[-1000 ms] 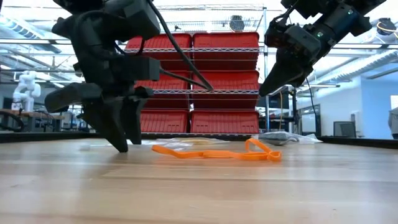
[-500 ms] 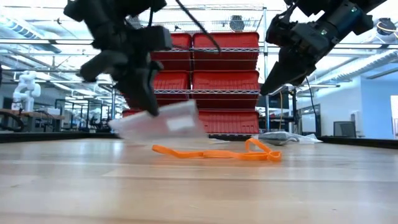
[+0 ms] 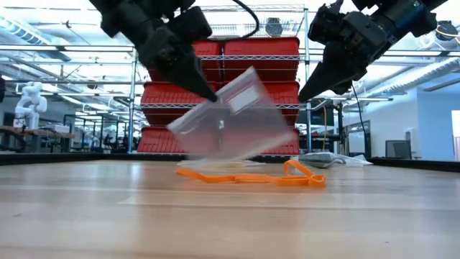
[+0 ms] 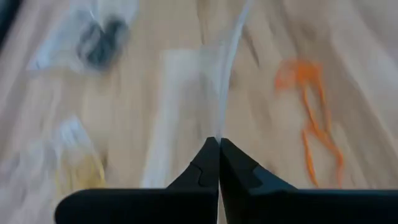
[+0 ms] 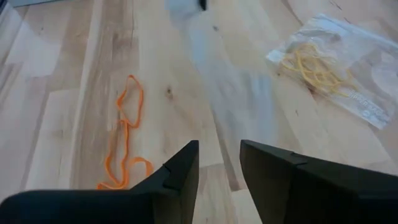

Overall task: Sort rubber bands
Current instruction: Open the bottom zip bag

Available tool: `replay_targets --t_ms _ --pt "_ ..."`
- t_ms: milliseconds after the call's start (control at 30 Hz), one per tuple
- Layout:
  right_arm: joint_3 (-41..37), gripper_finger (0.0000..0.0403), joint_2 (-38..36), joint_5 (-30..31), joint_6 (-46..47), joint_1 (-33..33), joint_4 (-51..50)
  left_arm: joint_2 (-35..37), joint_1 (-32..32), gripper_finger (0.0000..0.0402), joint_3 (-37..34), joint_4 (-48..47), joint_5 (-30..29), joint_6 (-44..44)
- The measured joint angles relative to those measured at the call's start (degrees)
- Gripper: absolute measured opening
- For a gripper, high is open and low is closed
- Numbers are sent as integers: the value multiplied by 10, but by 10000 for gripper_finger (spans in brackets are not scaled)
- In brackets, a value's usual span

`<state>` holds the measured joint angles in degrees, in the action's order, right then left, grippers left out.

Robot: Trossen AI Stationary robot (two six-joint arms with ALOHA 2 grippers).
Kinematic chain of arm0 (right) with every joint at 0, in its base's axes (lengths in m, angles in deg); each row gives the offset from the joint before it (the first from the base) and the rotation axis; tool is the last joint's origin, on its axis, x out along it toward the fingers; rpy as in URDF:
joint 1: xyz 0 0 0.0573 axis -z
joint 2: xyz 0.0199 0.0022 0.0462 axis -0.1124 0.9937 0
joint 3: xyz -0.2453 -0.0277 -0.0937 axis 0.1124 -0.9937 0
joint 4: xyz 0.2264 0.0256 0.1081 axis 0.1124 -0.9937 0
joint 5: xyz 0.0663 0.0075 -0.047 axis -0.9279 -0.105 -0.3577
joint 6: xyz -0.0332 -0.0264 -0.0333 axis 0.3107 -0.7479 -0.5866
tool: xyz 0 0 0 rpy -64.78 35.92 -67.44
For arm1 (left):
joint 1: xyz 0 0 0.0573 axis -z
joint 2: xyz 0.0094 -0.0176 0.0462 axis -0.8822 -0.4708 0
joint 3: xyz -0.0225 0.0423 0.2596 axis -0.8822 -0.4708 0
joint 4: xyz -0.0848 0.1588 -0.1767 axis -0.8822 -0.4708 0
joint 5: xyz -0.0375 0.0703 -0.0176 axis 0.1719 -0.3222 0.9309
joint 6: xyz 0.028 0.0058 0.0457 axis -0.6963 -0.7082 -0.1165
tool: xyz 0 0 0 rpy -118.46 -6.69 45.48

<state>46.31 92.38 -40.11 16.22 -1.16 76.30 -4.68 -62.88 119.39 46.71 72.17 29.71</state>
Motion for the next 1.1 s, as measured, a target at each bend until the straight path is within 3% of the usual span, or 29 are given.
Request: replay_targets --t_ms 233,433,567,900,1100 --pt "5 112 -1 0 0 1 -7 0 -64 2 -14 112 92 -18" --pt "48 112 -1 0 -16 4 -5 -1 -112 2 -14 153 101 -41" --pt "76 116 5 0 -48 21 -5 -3 -136 2 -14 189 141 -39" --pt "156 192 17 -6 -70 74 -51 -33 -153 2 -13 191 155 -44" --pt "192 203 64 -29 -72 111 -96 -43 -153 1 -13 211 156 -55"
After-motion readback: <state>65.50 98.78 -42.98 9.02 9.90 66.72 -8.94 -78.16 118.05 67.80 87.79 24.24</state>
